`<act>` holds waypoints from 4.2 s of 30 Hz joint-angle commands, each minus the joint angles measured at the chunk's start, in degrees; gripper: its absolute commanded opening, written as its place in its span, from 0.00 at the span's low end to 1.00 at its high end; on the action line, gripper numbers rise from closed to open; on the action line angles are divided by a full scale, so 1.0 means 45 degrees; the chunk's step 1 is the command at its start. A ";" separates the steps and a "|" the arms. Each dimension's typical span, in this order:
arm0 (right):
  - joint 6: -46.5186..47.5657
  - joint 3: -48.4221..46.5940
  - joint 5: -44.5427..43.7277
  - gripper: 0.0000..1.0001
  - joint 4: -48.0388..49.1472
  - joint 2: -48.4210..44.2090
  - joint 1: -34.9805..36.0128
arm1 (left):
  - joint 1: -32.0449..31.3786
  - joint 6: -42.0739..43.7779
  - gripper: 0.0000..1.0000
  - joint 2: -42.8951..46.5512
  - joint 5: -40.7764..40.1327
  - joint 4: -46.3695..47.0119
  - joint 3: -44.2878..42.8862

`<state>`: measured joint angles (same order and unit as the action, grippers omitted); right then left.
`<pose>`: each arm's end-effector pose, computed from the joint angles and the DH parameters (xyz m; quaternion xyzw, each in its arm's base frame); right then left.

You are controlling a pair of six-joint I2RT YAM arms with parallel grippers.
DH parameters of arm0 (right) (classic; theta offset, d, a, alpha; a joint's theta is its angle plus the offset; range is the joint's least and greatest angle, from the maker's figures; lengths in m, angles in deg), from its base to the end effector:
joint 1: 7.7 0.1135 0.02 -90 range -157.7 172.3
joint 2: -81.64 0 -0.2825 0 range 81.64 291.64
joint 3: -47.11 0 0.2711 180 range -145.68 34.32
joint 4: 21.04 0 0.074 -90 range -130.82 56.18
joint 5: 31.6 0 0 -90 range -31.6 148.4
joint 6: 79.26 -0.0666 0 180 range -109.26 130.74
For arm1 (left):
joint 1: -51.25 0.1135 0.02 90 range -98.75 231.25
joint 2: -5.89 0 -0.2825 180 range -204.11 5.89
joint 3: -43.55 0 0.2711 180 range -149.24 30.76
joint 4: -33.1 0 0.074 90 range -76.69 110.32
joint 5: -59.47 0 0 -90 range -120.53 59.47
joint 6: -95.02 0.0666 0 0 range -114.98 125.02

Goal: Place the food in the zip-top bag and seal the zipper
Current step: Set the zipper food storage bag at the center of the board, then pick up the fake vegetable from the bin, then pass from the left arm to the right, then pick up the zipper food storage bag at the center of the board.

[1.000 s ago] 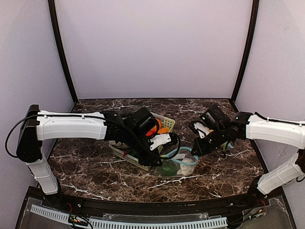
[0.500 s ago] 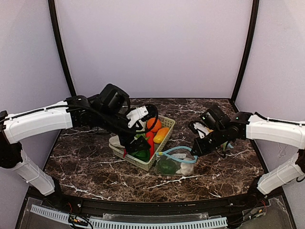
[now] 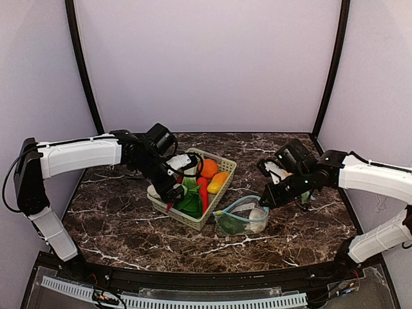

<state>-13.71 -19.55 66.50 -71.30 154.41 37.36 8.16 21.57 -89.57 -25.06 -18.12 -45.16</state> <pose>0.1935 0.2072 0.2380 -0.1909 0.9358 0.2200 0.1985 0.2808 -0.2714 0.2439 0.4889 0.8264 -0.1079 0.2577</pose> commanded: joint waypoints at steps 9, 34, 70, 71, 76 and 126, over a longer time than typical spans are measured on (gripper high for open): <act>0.0062 0.0369 0.0123 0.00 0.0392 -0.0150 -0.0033 | 0.0444 0.0526 0.91 -0.0750 -0.1309 0.0026 0.0245; -0.0307 0.0528 -0.0325 0.64 0.0563 -0.0845 -0.0049 | 0.0437 -0.0405 0.31 0.1484 0.0293 0.0737 0.0861; -0.1523 0.0729 0.2333 0.61 1.1216 -0.3417 0.2727 | -0.3417 -0.9510 0.33 0.3441 0.5425 1.5637 0.3443; -0.1485 0.0693 0.2299 0.58 1.1223 -0.3393 0.2744 | -0.3467 -0.9502 0.33 0.3372 0.5473 1.5623 0.3409; -0.1490 0.0628 0.2239 0.51 1.1315 -0.3204 0.2798 | -0.3537 -0.9499 0.33 0.3285 0.5675 1.5452 0.3274; 0.4281 -0.0355 -0.0631 0.15 0.3460 -0.2622 0.1904 | -0.3376 -0.3328 0.45 0.1311 0.2814 0.6298 0.3118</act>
<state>3.51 -18.85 61.80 -55.14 142.87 47.31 -7.36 3.74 -82.40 -13.93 12.83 -28.94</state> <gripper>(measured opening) 0.361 0.460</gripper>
